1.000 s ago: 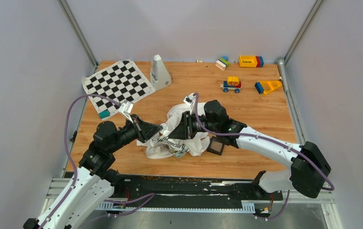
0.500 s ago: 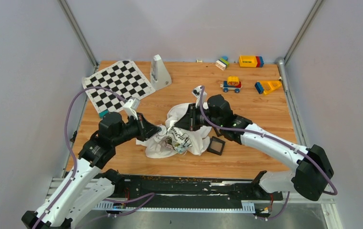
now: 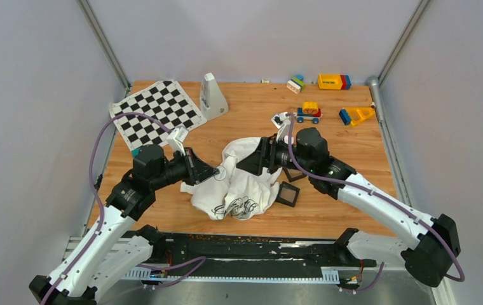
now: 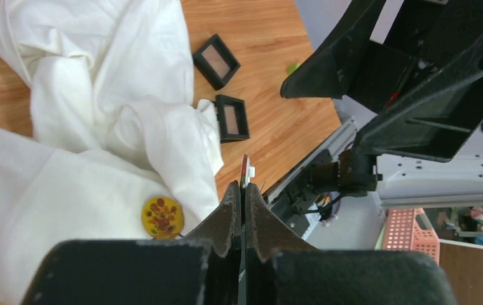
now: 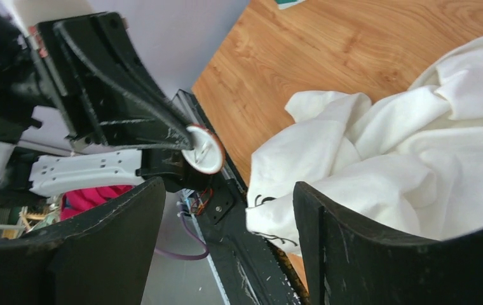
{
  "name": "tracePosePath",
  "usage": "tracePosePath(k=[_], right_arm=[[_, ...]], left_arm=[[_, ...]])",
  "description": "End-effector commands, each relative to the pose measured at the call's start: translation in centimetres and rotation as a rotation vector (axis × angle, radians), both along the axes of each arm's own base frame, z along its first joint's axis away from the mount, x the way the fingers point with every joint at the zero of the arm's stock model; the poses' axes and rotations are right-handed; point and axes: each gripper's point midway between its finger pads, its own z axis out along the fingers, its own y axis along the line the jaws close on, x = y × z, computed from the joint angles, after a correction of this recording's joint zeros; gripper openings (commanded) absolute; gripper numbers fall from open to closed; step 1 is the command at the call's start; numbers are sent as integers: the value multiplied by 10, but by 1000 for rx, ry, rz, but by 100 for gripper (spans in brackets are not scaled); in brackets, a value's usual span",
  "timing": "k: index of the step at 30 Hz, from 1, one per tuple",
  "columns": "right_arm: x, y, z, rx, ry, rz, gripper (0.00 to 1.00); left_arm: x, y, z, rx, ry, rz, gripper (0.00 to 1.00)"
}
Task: Remove the brooch from the garment
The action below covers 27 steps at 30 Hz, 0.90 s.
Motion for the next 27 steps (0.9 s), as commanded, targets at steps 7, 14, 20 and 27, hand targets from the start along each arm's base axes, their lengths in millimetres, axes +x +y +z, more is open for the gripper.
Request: tracePosePath(k=[7,14,20,27], right_arm=[[-44,13,36,255,-27,198,66],[-46,22,42,284,-26,220,57],[-44,26,43,294,-16,221,50],[-41,30,44,304,-15,222,40]], left_arm=[[-1,-22,57,-359,-52,-27,0],[-4,-23,61,-404,-66,-45,0],[-7,-25,62,-443,-80,-59,0],[-8,-26,60,-458,-79,-75,0]])
